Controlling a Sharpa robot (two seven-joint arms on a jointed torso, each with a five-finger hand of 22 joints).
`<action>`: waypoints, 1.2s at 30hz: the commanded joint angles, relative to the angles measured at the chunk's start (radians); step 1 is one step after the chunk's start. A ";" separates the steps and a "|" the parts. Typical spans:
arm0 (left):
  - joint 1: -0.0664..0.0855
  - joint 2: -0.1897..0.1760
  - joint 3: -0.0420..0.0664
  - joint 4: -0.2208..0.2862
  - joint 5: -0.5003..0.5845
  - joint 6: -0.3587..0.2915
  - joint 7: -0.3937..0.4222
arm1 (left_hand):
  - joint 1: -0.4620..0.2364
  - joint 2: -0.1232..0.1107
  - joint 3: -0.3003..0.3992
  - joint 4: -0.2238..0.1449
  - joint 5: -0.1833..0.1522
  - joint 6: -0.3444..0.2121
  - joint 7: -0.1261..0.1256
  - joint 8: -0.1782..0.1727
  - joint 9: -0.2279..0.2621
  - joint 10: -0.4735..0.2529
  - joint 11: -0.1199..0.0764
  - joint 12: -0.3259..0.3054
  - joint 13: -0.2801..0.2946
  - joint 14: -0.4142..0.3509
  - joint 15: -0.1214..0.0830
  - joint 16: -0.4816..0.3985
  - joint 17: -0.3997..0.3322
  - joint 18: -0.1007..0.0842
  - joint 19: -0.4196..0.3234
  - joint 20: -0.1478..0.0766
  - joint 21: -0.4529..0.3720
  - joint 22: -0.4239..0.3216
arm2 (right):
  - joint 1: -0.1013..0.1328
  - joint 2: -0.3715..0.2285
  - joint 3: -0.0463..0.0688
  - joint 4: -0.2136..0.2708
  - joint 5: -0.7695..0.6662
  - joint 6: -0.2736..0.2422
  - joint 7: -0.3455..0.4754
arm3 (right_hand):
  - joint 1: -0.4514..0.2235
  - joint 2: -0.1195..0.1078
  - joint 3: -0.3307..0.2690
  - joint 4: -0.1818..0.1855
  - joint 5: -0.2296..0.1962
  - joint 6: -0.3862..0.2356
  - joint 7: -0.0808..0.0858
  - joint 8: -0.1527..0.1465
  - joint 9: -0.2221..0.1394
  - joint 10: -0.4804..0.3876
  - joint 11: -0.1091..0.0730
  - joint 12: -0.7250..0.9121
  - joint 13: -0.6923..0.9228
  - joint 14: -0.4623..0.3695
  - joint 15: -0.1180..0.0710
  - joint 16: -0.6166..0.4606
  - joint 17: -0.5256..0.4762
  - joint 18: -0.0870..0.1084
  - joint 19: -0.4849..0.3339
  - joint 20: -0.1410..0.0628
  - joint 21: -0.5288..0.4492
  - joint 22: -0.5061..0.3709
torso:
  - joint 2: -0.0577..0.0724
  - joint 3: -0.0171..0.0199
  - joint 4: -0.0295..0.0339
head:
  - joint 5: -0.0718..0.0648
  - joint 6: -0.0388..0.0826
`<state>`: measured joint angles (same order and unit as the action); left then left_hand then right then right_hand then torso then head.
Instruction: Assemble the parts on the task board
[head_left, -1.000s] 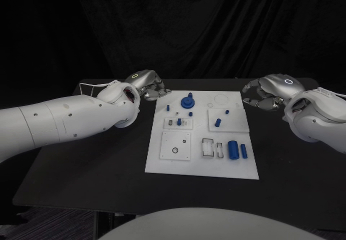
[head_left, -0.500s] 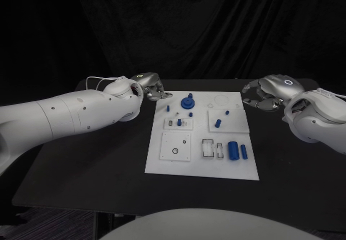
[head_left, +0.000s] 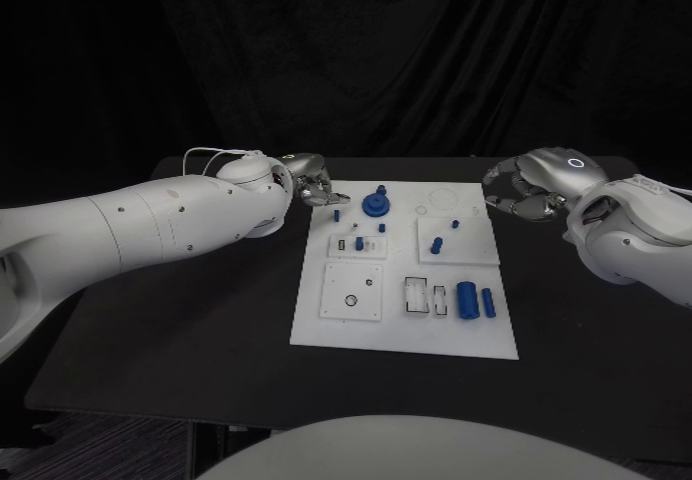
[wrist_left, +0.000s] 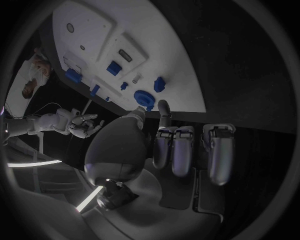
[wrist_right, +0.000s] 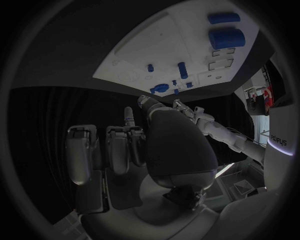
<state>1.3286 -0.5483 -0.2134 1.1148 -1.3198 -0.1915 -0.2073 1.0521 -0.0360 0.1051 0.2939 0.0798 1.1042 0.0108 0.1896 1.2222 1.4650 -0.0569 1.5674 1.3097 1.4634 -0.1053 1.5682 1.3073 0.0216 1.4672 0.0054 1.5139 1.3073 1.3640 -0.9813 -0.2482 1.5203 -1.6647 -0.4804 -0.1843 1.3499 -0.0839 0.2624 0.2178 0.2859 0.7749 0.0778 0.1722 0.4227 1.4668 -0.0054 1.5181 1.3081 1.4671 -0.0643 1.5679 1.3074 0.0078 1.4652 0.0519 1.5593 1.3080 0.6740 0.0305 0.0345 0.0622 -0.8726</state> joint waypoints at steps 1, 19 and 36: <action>-0.003 0.006 0.001 -0.006 0.018 0.058 -0.001 | -0.003 0.003 -0.005 -0.002 0.014 0.006 -0.001 -0.009 -0.004 0.106 0.000 0.003 0.261 0.107 0.002 0.003 0.264 -0.008 0.082 0.004 0.003 0.246 | -0.001 0.000 0.001 0.000 -0.002 -0.014 -0.001 | -0.001 0.007 0.007 0.001 -0.001 0.007 0.001 -0.007 -0.001 0.048 -0.008 0.002 0.202 0.104 -0.006 0.003 0.263 -0.004 0.097 -0.008 -0.001 0.258 | -0.001 0.0016 0.0023 | -0.003 0.000; -0.017 0.024 0.001 -0.021 0.019 0.044 -0.037 | 0.029 0.008 -0.003 -0.005 0.055 0.017 -0.003 -0.013 -0.010 0.106 -0.002 0.003 0.261 0.107 0.000 0.003 0.264 -0.007 0.080 0.003 -0.001 0.245 | -0.001 -0.002 0.001 0.002 -0.002 -0.006 -0.002 | -0.001 0.008 0.008 0.000 -0.001 0.008 0.001 -0.008 -0.002 0.047 -0.008 0.000 0.200 0.104 -0.007 0.003 0.263 -0.004 0.096 -0.009 -0.002 0.258 | 0.001 0.0011 0.0015 | -0.001 0.000; -0.024 0.047 0.001 -0.051 0.019 0.050 -0.034 | 0.062 0.014 0.002 -0.006 0.110 0.002 0.001 -0.026 -0.014 0.106 0.000 0.003 0.261 0.107 0.002 0.003 0.264 -0.006 0.077 0.004 -0.008 0.242 | 0.000 -0.004 0.001 0.005 -0.002 0.000 -0.004 | -0.002 0.008 0.009 0.000 -0.001 0.009 0.001 -0.009 -0.003 0.047 -0.008 0.000 0.199 0.104 -0.007 0.003 0.263 -0.004 0.097 -0.009 -0.002 0.258 | -0.001 0.0027 0.0012 | -0.003 0.000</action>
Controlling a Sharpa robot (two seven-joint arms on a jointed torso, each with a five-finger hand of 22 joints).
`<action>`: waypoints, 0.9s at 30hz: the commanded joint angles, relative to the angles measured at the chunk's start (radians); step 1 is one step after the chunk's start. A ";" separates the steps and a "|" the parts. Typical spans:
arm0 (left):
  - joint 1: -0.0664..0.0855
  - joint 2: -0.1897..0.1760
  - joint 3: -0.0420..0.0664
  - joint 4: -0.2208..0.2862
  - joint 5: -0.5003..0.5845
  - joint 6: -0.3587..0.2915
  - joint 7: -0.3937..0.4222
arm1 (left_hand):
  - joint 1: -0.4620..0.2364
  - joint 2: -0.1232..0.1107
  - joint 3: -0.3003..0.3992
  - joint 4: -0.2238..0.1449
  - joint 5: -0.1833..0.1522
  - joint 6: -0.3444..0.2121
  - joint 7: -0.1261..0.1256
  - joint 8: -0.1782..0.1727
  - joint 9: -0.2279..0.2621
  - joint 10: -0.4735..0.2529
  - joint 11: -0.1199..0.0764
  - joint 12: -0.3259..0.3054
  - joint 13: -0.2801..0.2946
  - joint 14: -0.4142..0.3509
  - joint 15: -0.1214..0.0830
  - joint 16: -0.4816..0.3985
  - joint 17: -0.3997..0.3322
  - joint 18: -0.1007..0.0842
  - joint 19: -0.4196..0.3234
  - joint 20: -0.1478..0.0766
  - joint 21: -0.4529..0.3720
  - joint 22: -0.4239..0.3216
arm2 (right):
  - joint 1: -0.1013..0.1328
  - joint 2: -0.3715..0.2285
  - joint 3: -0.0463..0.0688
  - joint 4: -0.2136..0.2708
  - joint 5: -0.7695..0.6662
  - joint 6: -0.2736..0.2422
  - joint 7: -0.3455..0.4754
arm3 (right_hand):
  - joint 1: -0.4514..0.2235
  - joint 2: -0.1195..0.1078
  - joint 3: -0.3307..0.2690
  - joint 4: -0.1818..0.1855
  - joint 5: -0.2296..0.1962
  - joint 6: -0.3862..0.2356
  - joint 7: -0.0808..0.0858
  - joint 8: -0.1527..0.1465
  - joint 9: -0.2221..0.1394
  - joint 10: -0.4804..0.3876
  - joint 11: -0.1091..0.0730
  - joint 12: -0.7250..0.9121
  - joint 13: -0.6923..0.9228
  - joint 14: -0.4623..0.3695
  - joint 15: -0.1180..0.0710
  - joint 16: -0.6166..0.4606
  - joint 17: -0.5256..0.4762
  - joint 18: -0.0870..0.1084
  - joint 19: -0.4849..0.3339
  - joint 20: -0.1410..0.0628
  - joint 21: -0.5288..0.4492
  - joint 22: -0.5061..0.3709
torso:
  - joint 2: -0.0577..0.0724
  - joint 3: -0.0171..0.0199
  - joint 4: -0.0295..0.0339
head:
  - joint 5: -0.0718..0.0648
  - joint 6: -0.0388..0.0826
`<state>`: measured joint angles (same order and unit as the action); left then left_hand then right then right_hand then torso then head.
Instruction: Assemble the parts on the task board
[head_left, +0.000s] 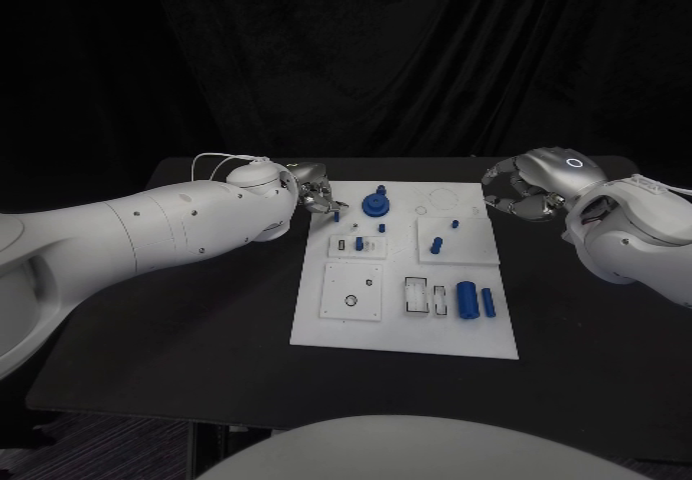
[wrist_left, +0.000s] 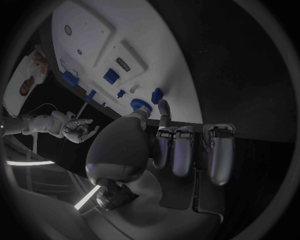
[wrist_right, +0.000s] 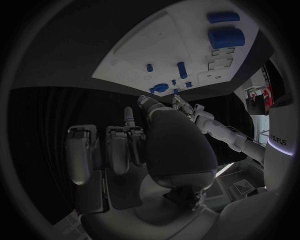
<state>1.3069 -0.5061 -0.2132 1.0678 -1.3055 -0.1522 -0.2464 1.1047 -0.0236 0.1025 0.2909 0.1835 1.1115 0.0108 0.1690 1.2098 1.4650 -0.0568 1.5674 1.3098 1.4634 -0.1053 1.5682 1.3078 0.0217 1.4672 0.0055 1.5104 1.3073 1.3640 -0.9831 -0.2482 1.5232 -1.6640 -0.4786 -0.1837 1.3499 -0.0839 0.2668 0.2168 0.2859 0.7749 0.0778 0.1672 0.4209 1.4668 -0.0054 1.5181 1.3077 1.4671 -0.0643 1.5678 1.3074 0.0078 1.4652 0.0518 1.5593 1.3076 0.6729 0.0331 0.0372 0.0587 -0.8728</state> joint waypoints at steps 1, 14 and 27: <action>-0.003 0.005 0.001 -0.005 0.005 0.012 0.006 | 0.011 0.001 0.004 -0.003 0.008 -0.005 0.001 -0.006 -0.001 0.106 0.000 0.003 0.261 0.107 0.002 0.003 0.263 -0.005 0.077 0.004 -0.006 0.242 | 0.000 -0.002 0.001 0.002 -0.003 -0.002 -0.005 | -0.002 0.008 0.005 0.001 -0.001 0.009 0.001 -0.004 -0.001 0.047 -0.008 0.000 0.200 0.104 -0.007 0.003 0.263 -0.004 0.097 -0.009 -0.002 0.258 | 0.000 -0.0001 -0.0016 | 0.000 0.000; -0.011 0.018 0.001 -0.024 0.005 0.024 0.011 | 0.013 0.002 0.005 -0.002 0.013 -0.011 0.003 -0.010 -0.003 0.106 0.002 0.003 0.261 0.107 0.003 0.003 0.263 -0.005 0.075 0.005 -0.010 0.241 | 0.000 -0.001 0.001 0.002 -0.003 0.001 -0.007 | -0.002 0.008 0.005 0.001 -0.001 0.009 0.001 -0.004 -0.001 0.047 -0.008 0.000 0.200 0.104 -0.007 0.003 0.263 -0.004 0.097 -0.009 -0.002 0.258 | -0.001 0.0000 -0.0018 | 0.001 0.000; -0.016 0.027 0.001 -0.039 0.005 0.024 0.024 | 0.037 0.008 0.015 -0.003 0.074 -0.017 0.006 -0.025 -0.014 0.106 0.005 0.003 0.261 0.107 0.007 0.003 0.263 -0.004 0.073 0.008 -0.013 0.240 | 0.000 -0.003 0.001 0.004 -0.003 0.003 -0.010 | -0.002 0.008 0.005 0.001 -0.001 0.009 0.001 -0.004 -0.001 0.047 -0.008 0.000 0.200 0.104 -0.007 0.003 0.263 -0.004 0.097 -0.009 -0.002 0.258 | -0.001 -0.0014 -0.0015 | -0.001 0.000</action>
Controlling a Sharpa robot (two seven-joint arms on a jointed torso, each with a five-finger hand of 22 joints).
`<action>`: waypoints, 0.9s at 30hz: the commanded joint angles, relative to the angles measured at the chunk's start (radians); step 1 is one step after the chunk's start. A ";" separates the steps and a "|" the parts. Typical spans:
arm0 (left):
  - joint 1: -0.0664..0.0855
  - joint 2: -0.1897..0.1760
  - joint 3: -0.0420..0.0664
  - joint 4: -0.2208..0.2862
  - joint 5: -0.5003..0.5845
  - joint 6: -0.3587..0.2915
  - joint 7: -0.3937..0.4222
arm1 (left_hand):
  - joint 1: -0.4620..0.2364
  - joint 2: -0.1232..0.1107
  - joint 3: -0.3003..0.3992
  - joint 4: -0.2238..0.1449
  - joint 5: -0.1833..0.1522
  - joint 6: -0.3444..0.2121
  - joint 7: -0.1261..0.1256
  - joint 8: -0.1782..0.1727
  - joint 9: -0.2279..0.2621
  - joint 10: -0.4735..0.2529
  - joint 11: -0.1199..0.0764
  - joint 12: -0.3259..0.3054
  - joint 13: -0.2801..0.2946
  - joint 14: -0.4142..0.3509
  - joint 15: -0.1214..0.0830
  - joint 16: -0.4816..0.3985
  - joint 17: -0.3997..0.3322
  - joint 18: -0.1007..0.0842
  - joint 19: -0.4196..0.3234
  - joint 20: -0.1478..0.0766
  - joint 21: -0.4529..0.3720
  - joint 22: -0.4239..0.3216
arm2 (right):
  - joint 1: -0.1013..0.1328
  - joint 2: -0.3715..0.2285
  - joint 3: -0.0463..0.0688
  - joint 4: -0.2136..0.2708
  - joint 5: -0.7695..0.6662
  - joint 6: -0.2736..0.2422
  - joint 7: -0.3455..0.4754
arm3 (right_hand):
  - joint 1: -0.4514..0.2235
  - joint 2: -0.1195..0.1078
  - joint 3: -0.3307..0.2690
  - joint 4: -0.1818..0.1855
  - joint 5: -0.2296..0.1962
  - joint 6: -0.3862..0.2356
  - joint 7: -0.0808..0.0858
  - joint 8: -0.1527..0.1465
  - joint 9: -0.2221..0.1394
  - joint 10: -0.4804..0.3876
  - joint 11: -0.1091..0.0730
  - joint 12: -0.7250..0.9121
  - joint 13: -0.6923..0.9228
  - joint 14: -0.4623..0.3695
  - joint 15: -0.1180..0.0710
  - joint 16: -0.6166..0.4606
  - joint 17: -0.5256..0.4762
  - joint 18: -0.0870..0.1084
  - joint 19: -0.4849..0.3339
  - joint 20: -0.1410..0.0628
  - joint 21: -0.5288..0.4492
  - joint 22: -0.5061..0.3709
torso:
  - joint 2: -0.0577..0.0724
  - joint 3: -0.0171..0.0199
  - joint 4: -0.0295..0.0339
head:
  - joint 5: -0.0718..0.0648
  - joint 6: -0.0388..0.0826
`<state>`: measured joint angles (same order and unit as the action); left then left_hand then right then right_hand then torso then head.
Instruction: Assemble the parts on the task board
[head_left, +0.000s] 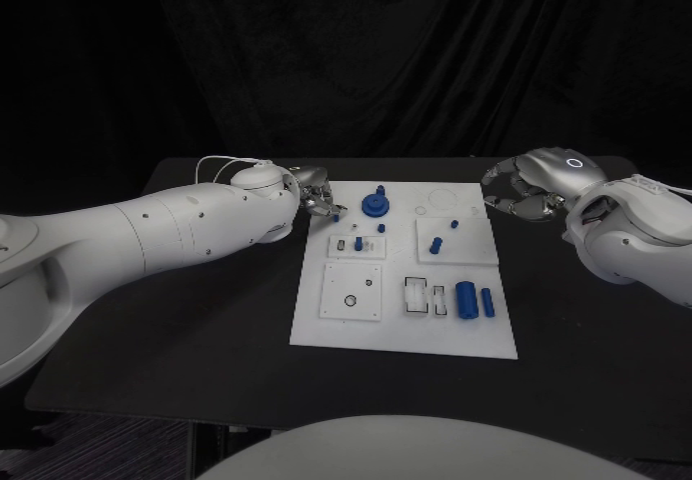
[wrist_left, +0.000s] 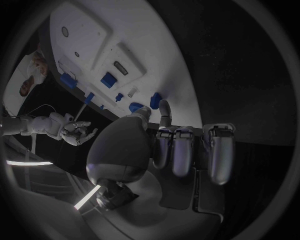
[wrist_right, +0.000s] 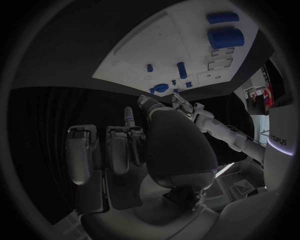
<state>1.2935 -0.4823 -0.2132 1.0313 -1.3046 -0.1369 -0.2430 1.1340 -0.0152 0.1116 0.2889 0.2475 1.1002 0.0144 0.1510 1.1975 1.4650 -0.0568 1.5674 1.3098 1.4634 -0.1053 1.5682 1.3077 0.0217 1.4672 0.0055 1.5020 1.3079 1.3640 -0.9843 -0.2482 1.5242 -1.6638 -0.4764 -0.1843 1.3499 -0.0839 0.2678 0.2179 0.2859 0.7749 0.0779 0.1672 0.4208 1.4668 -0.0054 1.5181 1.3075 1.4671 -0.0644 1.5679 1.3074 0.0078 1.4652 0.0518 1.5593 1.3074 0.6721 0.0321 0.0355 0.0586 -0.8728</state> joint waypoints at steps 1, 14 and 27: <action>-0.003 0.004 0.001 -0.003 0.004 0.009 0.022 | 0.008 0.000 0.006 -0.001 0.010 -0.006 0.002 -0.007 -0.001 0.106 0.005 0.003 0.261 0.107 0.007 0.003 0.263 -0.004 0.073 0.008 -0.005 0.239 | 0.000 -0.002 0.001 0.003 -0.003 0.001 -0.010 | -0.002 0.008 0.004 0.000 -0.001 0.009 0.001 -0.004 -0.001 0.047 -0.008 0.000 0.200 0.104 -0.007 0.003 0.263 -0.004 0.097 -0.009 -0.002 0.258 | 0.000 -0.0004 0.0003 | -0.001 0.000; -0.006 0.011 0.001 -0.010 0.004 0.028 0.031 | 0.048 -0.007 0.030 -0.005 0.107 -0.012 0.003 -0.021 -0.012 0.106 0.006 0.003 0.261 0.107 0.008 0.003 0.263 -0.003 0.071 0.010 -0.009 0.238 | 0.000 -0.002 0.001 0.004 -0.003 0.005 -0.015 | -0.003 0.008 0.005 -0.001 -0.001 0.009 0.001 -0.006 -0.002 0.045 -0.008 -0.002 0.198 0.104 -0.007 0.003 0.263 -0.003 0.095 -0.009 -0.004 0.257 | 0.000 0.0008 -0.0003 | -0.003 0.000; -0.009 0.013 0.001 -0.012 0.004 0.038 0.031 | 0.065 -0.013 0.044 -0.006 0.147 -0.008 0.002 -0.025 -0.017 0.106 0.005 0.003 0.261 0.107 0.008 0.003 0.263 -0.002 0.070 0.010 -0.010 0.237 | 0.000 -0.001 0.001 0.003 -0.003 0.007 -0.016 | -0.003 0.008 0.005 -0.001 -0.001 0.009 0.001 -0.006 -0.002 0.045 -0.008 -0.002 0.198 0.104 -0.007 0.003 0.263 -0.003 0.095 -0.009 -0.004 0.257 | 0.001 -0.0001 -0.0005 | -0.003 0.000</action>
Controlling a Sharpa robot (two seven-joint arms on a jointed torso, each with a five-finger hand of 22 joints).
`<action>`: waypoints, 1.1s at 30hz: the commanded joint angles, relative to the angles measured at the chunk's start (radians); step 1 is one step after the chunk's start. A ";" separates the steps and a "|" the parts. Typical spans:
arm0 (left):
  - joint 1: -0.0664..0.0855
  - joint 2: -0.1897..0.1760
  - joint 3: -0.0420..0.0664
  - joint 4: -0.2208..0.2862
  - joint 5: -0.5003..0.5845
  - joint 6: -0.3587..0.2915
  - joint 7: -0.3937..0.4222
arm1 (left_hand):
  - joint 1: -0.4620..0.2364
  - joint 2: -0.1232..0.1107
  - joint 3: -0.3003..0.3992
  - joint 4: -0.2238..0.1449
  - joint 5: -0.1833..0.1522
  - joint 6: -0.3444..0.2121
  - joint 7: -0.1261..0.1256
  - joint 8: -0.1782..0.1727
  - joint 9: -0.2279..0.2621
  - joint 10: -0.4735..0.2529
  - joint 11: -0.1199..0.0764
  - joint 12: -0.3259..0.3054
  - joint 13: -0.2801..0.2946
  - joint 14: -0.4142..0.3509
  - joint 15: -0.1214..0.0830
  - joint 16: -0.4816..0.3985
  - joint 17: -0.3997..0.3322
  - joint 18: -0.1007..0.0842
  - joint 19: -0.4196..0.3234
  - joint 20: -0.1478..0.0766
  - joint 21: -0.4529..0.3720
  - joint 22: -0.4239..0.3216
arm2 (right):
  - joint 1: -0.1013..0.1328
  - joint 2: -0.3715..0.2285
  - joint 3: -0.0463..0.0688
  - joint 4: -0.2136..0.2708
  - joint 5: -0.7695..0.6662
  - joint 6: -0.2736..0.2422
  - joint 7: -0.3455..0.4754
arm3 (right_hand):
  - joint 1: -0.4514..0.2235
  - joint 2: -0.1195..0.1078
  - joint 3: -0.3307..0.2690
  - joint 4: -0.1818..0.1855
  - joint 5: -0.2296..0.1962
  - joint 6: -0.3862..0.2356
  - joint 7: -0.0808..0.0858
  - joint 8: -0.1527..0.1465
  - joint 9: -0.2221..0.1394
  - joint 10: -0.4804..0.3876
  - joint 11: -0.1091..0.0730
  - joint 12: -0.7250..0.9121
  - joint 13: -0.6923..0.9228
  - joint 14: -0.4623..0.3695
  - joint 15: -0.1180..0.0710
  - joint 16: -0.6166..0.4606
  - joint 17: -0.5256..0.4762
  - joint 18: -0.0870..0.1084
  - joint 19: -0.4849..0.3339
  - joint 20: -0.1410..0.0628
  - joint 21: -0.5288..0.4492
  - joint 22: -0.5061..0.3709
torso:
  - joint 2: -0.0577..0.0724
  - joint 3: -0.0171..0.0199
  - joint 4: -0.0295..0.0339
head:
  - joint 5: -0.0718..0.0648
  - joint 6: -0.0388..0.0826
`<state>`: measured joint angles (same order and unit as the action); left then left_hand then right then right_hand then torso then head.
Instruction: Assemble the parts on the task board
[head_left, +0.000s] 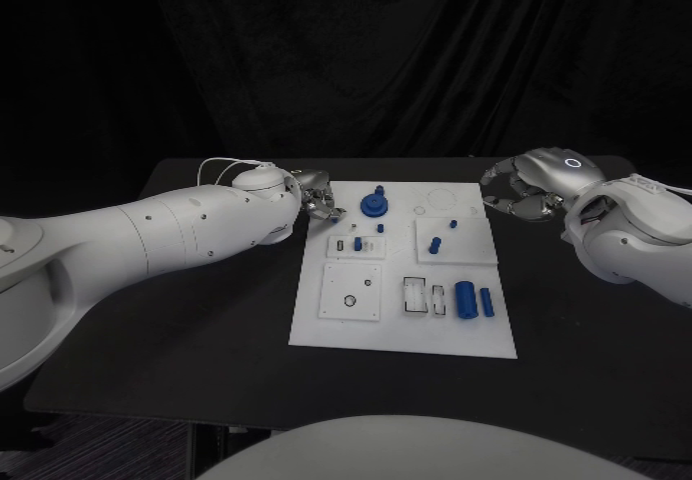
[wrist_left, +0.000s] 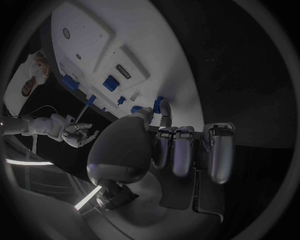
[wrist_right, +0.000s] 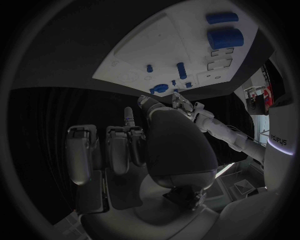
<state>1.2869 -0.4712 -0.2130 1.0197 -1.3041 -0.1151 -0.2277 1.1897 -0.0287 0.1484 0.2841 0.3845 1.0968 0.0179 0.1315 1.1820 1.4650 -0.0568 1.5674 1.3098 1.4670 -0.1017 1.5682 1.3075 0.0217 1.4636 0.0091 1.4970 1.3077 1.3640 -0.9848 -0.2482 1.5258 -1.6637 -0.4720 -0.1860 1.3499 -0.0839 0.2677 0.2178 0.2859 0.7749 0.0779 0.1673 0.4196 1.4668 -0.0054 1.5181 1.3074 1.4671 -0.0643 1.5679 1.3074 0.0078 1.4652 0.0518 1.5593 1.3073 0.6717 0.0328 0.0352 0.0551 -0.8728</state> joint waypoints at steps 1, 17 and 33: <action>-0.003 0.002 0.001 0.000 0.004 0.016 0.015 | 0.013 -0.001 0.012 -0.002 0.018 -0.004 -0.002 -0.006 -0.002 0.106 0.005 0.003 0.261 0.104 0.004 0.003 0.263 -0.002 0.074 0.006 -0.005 0.238 | 0.000 -0.001 0.001 0.001 -0.003 0.003 -0.014 | -0.003 0.008 0.005 -0.001 -0.001 0.009 0.001 -0.006 -0.001 0.045 -0.008 -0.002 0.198 0.104 -0.007 0.003 0.263 -0.003 0.095 -0.009 -0.004 0.258 | 0.001 -0.0009 -0.0003 | 0.001 0.000; -0.004 -0.006 0.001 0.008 0.004 0.019 0.009 | 0.068 -0.060 0.189 -0.005 0.015 0.002 -0.007 -0.011 -0.006 0.106 0.000 0.003 0.261 0.104 0.000 0.003 0.263 -0.003 0.074 0.002 -0.005 0.238 | 0.000 0.001 0.001 -0.001 -0.003 0.003 -0.014 | -0.003 0.009 0.007 -0.002 -0.001 0.012 0.001 -0.006 -0.002 0.044 -0.008 -0.003 0.196 0.104 -0.007 0.003 0.263 -0.003 0.094 -0.009 -0.006 0.257 | 0.000 -0.0005 0.0016 | 0.003 0.000; -0.004 -0.072 0.001 0.107 0.122 -0.074 0.017 | 0.071 -0.112 0.327 -0.037 0.011 0.006 -0.008 -0.001 0.011 0.106 -0.002 0.003 0.261 0.104 -0.002 0.003 0.263 -0.002 0.073 0.000 -0.008 0.237 | 0.000 -0.005 0.001 0.001 -0.003 0.003 -0.017 | -0.003 0.009 0.009 -0.003 -0.001 0.013 0.001 -0.007 -0.003 0.043 -0.008 -0.004 0.195 0.104 -0.007 0.003 0.263 -0.003 0.094 -0.009 -0.006 0.257 | -0.001 -0.0002 0.0017 | -0.002 0.000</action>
<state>1.2843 -0.5388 -0.2131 1.1148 -1.2543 -0.1420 -0.2247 1.2589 -0.1327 0.4631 0.2536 0.3917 1.1000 0.0174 0.1237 1.1913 1.4667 -0.0550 1.5674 1.3098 1.4669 -0.1017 1.5682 1.3073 0.0218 1.4636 0.0092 1.4905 1.3075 1.3640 -0.9875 -0.2482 1.5252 -1.6636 -0.4693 -0.1866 1.3499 -0.0839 0.2705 0.2151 0.2859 0.7821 0.0781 0.1634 0.4180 1.4668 -0.0054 1.5181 1.3073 1.4671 -0.0643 1.5679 1.3074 0.0078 1.4652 0.0518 1.5593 1.3078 0.6712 0.0324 0.0366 0.0557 -0.8728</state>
